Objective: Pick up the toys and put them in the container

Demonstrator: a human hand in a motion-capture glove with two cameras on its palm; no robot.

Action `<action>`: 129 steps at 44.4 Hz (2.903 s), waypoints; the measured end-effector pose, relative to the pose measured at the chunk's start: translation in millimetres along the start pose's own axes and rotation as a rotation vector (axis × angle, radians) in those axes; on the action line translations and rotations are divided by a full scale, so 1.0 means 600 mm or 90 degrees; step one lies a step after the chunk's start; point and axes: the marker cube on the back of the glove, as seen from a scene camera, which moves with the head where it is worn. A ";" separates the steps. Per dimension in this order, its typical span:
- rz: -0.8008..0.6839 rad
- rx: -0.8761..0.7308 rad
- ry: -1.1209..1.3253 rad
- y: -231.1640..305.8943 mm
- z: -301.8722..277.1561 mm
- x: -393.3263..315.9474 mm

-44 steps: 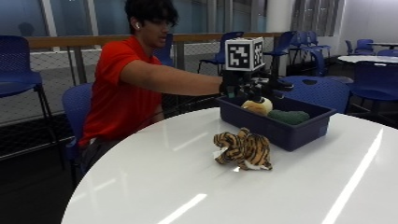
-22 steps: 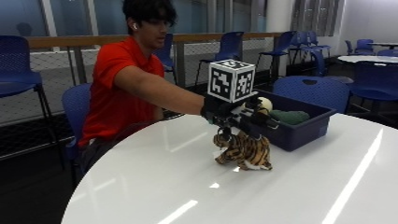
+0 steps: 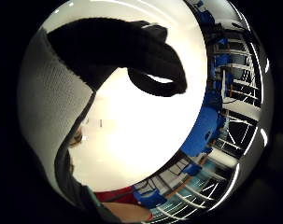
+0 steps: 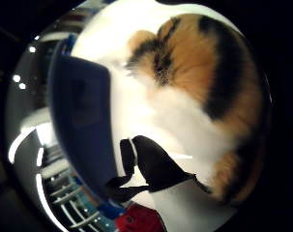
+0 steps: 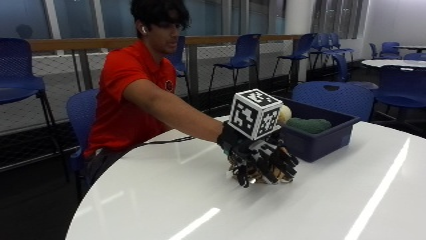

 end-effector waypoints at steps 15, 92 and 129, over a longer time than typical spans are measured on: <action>0.003 -0.012 -0.052 -0.011 0.032 0.015; -0.126 0.131 0.030 0.119 -0.224 -0.204; -0.289 0.055 0.074 0.190 -0.254 -0.425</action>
